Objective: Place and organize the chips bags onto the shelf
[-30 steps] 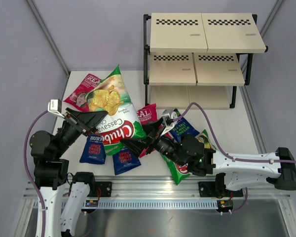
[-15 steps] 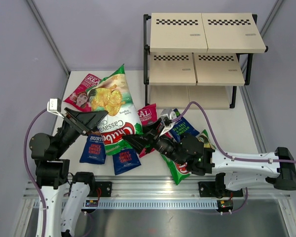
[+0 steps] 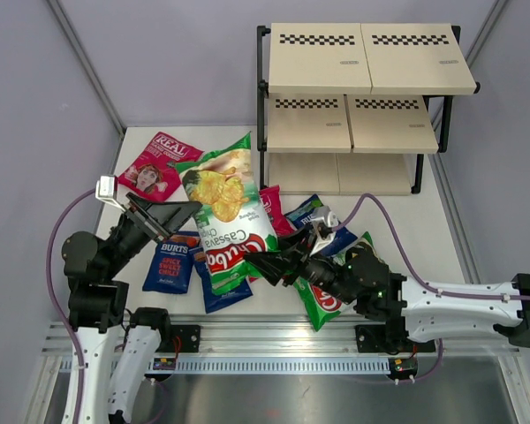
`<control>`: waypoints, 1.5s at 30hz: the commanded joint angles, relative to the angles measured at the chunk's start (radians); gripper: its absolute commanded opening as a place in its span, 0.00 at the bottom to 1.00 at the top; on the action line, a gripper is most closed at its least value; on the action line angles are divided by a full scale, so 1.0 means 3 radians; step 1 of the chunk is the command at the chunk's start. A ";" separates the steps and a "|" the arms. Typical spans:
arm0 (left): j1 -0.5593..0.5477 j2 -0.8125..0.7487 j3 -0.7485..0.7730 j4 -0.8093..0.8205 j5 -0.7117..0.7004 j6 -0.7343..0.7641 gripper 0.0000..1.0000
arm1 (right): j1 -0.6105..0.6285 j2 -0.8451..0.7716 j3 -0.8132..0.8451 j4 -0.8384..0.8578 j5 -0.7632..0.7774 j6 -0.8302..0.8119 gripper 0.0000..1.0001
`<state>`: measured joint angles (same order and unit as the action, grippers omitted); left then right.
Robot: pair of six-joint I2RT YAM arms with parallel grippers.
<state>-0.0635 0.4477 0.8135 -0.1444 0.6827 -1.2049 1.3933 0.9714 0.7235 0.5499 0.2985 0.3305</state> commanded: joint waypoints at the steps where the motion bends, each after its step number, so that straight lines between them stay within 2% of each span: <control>1: 0.0002 0.0113 0.0193 -0.0352 -0.0235 0.0610 0.99 | 0.0019 -0.0343 -0.0186 0.0182 0.0130 0.0074 0.12; 9: 0.0002 0.0440 0.0530 -0.1149 -0.0741 0.1719 0.99 | 0.0014 -0.1145 -0.0703 -0.0354 0.0630 0.0381 0.11; 14: 0.0002 0.0624 0.0602 -0.1430 -0.0838 0.2216 0.99 | -0.0012 -0.1361 -0.0826 -0.0462 0.1182 0.0539 0.10; 16: 0.0002 0.0650 0.0576 -0.1482 -0.0884 0.2390 0.99 | -0.0083 -0.1331 -0.0776 -0.0529 0.1214 0.0590 0.11; 19: 0.0002 0.0686 0.0480 -0.1492 -0.0915 0.2543 0.99 | -0.0532 -0.1224 -0.0663 -0.0739 0.0960 0.0917 0.11; 20: 0.0002 0.0686 0.0444 -0.1482 -0.0915 0.2569 0.99 | -0.0695 -0.1208 -0.0668 -0.0729 0.0604 0.1100 0.11; 21: 0.0002 0.0666 0.0357 -0.1442 -0.0925 0.2610 0.99 | -0.1016 -0.1173 -0.0693 -0.0607 0.0418 0.1178 0.11; 22: 0.0002 0.0650 0.0356 -0.1421 -0.0926 0.2630 0.99 | -0.1136 -0.1167 -0.0683 -0.0591 0.0295 0.1244 0.11; 29: 0.0002 0.0589 0.0020 -0.1421 -0.0880 0.2774 0.99 | -0.1560 -0.1116 -0.0448 -0.0672 -0.0109 0.1199 0.13; 34: 0.0002 0.0543 -0.0114 -0.1365 -0.0839 0.2779 0.99 | -0.2066 -0.1034 -0.0428 -0.0591 -0.0636 0.1602 0.13; 39: 0.0002 0.0456 -0.0119 -0.1375 -0.0726 0.2815 0.99 | -0.2440 -0.0861 -0.0366 -0.0432 -0.0979 0.1772 0.14; 45: 0.0002 0.0379 -0.0201 -0.1329 -0.0706 0.2820 0.99 | -0.2935 -0.0467 -0.0218 -0.0013 -0.1628 0.2114 0.14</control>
<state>-0.0635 0.5705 0.7685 -0.5903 0.4416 -0.3813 0.5674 0.7959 0.5827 0.3691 -0.0559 0.8795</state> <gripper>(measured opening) 0.988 0.436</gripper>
